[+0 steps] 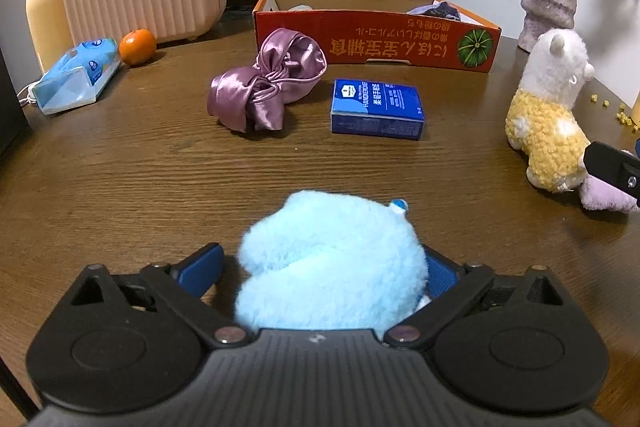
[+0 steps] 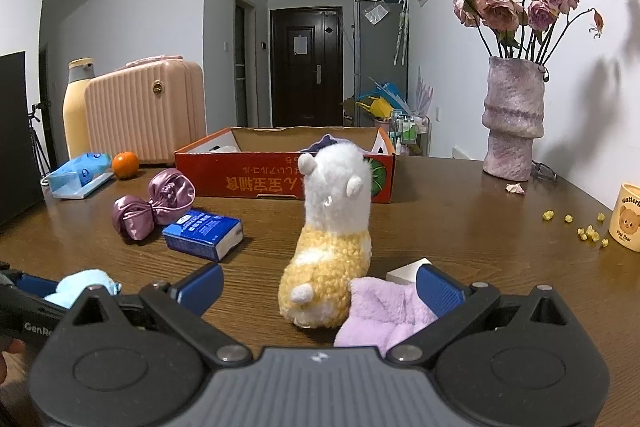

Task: Organize soft objects
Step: 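Close the right gripper on the lavender fluffy towel while the left gripper lifts the blue plush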

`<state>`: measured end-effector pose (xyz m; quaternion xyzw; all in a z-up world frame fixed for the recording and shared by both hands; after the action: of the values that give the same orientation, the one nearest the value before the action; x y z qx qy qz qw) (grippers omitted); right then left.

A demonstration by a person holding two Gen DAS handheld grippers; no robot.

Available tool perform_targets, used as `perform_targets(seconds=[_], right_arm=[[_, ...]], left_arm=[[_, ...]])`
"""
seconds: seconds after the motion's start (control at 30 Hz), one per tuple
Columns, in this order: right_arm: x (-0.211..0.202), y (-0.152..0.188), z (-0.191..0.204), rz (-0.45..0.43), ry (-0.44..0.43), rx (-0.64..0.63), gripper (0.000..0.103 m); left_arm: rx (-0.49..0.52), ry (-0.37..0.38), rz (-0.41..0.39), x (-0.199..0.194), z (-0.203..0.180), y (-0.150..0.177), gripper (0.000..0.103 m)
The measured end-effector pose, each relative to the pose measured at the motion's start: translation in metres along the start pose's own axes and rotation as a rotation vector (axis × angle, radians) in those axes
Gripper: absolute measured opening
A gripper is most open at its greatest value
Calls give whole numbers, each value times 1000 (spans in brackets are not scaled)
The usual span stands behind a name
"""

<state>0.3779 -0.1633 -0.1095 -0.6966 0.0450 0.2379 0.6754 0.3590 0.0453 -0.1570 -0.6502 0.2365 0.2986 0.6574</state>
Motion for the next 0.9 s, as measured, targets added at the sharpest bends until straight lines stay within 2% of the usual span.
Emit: perform_targets(seconds=[0.03,0.07,0.17,0.47,0.67,0.9], right_arm=[[-1,0,0,-1,1,-3,103],[-1,0,1,-4,2,-7,103],[-4,-1,3,-16,2,-19,103],[-4,-2,0,-12,19,-16,103],[-3,-3,-21,-12,105,11,103],[7,7,-66,65,221,55,103]], left_arm=[[0,1,-2,0,0,0,86],[1,2,-7,0,0,-1,82],[7,11,-29,-4,-2,-3,79],[-12,34,-99,-16,0,-11,79],[-26,25,-132,-22,2,-14,79],[-42,31,-172,-31,6,-17,79]])
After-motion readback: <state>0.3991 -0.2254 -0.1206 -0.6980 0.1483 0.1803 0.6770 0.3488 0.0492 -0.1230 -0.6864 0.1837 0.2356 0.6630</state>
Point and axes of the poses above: each gripper's, at about its wrist camera, not at the fingertips, and x roughly the way its jaws point, z to its left, y to its underside, the point moved 8 cm from there along x, roughly the way its jaws point, and after that the axes turned 3 degrees about -y, right-handed, at the moved point
